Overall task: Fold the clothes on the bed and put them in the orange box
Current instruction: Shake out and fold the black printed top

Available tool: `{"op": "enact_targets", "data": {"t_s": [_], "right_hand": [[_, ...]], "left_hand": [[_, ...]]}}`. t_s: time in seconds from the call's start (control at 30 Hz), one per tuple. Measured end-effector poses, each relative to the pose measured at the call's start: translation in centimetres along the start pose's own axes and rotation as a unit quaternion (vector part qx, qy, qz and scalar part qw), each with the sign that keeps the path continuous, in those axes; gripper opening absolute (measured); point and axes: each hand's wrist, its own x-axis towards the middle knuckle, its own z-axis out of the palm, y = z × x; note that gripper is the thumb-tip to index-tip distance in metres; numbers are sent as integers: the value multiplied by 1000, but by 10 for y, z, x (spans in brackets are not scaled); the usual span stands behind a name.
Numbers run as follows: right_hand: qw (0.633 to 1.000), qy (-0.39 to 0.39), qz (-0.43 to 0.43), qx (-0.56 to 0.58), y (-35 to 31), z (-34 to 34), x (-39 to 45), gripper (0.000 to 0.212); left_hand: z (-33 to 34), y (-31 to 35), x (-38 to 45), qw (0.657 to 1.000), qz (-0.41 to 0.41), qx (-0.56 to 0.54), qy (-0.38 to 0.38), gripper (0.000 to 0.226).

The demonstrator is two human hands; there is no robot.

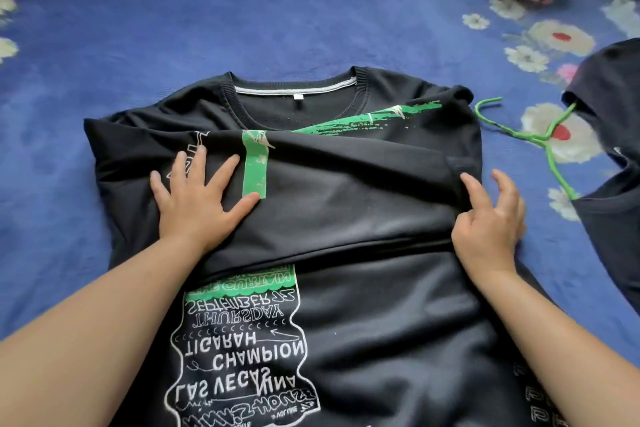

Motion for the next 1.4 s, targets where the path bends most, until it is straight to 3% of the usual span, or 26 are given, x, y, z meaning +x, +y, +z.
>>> {"op": "enact_targets", "data": {"t_s": [0.1,0.17,0.2,0.3,0.4,0.53,0.67,0.93,1.07,1.13,1.2,1.3,1.33,1.4], "right_hand": [[985,-24,-170,-30,-33,-8,1,52],[944,-152,-282,-82,-57,2,4,63],[923,-216,-295,-121,-64,6,7,73],[911,-328,-170,-182,-55,16,29,70],[925,-319,-96,-182,-34,6,32,62],[935,-321,-33,-148,4,-21,1,61],[920,-339,3,-197,35,-57,-57,65],[902,-366,101,-208,79,-135,-160,67],[893,-372,129,-218,87,-176,-201,75],[889,-383,155,-197,85,-193,-212,75],[887,-390,194,-153,83,-207,-220,75],[893,-371,203,-155,77,-223,-233,73],[901,-360,162,-181,75,-227,-239,72],[915,-348,-6,-205,80,-227,-256,78]], "left_hand": [[1,-1,0,1000,5,8,-4,86],[0,-3,-2,1000,10,6,-1,87],[0,-4,-5,1000,15,5,1,90],[-1,-6,-12,1000,29,7,7,98],[-3,-8,-15,999,29,24,-13,75],[-4,-11,-38,999,23,29,-33,64],[-5,-13,-87,1000,-4,5,-26,57],[21,-16,-246,992,-112,-62,-17,77],[10,-13,-311,965,-218,-148,-9,92],[3,-7,-334,954,-250,-161,-47,95],[-4,-3,-357,966,-197,-121,-114,97],[-10,-9,-385,990,34,-51,-127,98],[-5,-15,-392,986,116,-37,-117,97],[-2,-22,-405,970,224,10,-92,87]]}}
